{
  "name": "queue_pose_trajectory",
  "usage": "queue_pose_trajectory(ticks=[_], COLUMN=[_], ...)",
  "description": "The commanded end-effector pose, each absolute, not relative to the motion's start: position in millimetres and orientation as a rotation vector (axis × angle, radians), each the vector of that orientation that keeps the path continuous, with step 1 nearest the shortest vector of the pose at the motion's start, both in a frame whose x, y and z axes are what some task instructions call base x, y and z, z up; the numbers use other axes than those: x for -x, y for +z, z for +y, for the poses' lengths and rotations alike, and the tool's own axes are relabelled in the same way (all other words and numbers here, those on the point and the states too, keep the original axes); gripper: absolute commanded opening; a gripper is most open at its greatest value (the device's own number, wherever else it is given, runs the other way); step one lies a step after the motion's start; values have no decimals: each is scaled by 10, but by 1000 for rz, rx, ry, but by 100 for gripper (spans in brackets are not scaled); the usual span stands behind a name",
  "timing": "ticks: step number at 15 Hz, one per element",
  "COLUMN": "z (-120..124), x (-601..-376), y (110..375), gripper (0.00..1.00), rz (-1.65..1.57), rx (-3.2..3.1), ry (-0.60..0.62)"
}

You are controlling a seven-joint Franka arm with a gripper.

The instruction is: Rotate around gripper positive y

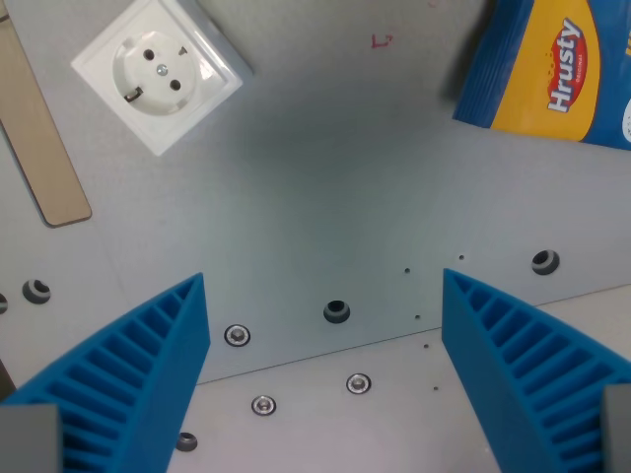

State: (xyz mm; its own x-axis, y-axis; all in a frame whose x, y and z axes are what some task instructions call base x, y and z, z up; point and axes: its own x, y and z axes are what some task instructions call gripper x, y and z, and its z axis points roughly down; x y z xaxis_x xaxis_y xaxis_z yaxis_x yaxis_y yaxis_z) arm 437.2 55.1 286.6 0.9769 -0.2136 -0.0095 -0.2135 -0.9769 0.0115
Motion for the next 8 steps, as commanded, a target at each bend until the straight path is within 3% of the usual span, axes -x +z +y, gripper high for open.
queue_pose_trajectory(ticks=[1, 8], z=[551, 551], x=[-4373, -4373], y=[2887, 2887], gripper=[100, 100], rz=[-337, -334], rx=[-3112, -3098], ry=[12, 157])
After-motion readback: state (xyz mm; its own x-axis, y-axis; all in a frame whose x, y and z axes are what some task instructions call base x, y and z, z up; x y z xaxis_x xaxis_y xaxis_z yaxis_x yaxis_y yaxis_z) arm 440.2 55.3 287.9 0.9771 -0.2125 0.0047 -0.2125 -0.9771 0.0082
